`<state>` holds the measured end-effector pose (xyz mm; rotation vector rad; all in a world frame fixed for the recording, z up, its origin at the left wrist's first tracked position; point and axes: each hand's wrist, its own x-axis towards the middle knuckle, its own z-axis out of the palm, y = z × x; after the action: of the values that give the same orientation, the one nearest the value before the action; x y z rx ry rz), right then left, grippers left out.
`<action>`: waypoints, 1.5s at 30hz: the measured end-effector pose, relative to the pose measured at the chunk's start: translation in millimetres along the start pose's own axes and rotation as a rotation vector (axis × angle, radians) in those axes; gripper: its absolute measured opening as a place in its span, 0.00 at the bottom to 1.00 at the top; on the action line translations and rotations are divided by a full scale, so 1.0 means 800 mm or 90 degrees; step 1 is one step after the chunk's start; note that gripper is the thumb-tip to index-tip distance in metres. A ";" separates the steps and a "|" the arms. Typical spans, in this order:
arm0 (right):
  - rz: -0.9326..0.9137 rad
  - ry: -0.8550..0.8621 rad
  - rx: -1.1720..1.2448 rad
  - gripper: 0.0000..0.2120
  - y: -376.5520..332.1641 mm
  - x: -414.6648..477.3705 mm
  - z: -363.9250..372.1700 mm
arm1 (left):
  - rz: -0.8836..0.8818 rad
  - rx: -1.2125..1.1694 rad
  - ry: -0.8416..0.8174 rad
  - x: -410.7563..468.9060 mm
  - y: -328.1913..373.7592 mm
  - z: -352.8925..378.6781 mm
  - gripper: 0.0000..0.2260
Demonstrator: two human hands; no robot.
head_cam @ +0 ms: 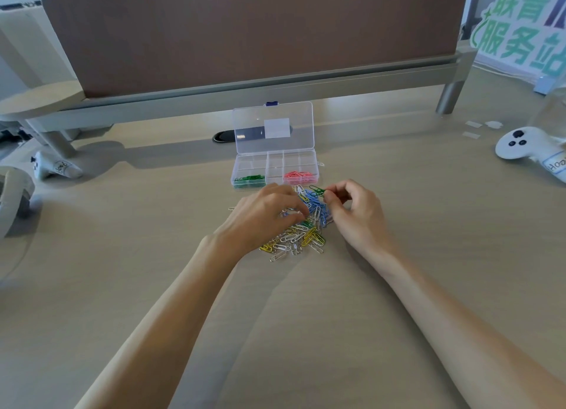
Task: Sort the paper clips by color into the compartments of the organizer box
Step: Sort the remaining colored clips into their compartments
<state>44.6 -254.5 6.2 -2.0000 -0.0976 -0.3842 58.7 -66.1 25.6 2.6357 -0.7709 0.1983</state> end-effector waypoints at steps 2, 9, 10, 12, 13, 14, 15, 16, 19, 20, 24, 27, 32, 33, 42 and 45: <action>0.003 0.003 0.004 0.04 0.001 0.001 0.000 | 0.027 0.007 -0.026 0.001 0.005 0.000 0.06; -0.003 -0.004 0.004 0.05 0.002 0.001 0.001 | 0.133 0.151 0.018 0.007 0.009 0.000 0.08; -0.003 -0.006 0.004 0.05 0.001 0.001 0.001 | 0.150 0.176 0.027 0.007 0.009 -0.001 0.08; -0.003 -0.008 0.003 0.06 0.000 0.001 0.001 | 0.154 0.195 0.036 0.007 0.009 -0.002 0.06; -0.004 -0.008 0.005 0.06 0.000 0.000 0.001 | 0.142 0.185 0.035 0.007 0.009 -0.003 0.04; -0.006 -0.007 0.008 0.07 -0.001 0.000 0.000 | 0.122 0.166 0.031 0.007 0.009 -0.003 0.03; -0.008 -0.007 0.011 0.08 -0.002 0.000 0.000 | 0.093 0.138 0.027 0.006 0.010 -0.003 0.03; -0.008 -0.010 0.013 0.07 -0.002 0.000 -0.001 | 0.055 0.105 0.026 0.006 0.010 -0.003 0.02; -0.001 -0.030 0.016 0.05 -0.002 -0.001 0.000 | -0.077 0.005 0.031 0.007 0.011 -0.005 0.02; 0.000 -0.038 0.017 0.05 -0.002 -0.001 0.000 | -0.107 -0.033 0.034 0.008 0.011 -0.005 0.01; -0.011 -0.060 0.017 0.05 -0.003 -0.001 0.002 | -0.145 -0.179 0.075 0.012 0.015 -0.005 0.02; -0.010 -0.059 0.012 0.05 -0.001 -0.001 0.002 | -0.147 -0.227 0.082 0.012 0.019 -0.005 0.05; -0.014 -0.057 -0.003 0.04 0.000 -0.001 0.002 | -0.122 -0.227 0.053 0.009 0.022 -0.006 0.07; -0.016 -0.056 -0.006 0.04 0.000 -0.001 0.003 | -0.122 -0.228 0.052 0.009 0.023 -0.006 0.07; -0.036 -0.068 0.009 0.03 -0.003 -0.002 0.001 | -0.142 -0.238 0.096 0.009 0.023 0.005 0.03; -0.042 -0.072 0.022 0.04 -0.003 -0.002 0.001 | -0.149 -0.232 0.107 0.010 0.019 0.001 0.04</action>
<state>43.1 -252.4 7.5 -1.9881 -0.2410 -0.3090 56.7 -82.2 31.6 2.3019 -0.3954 0.1900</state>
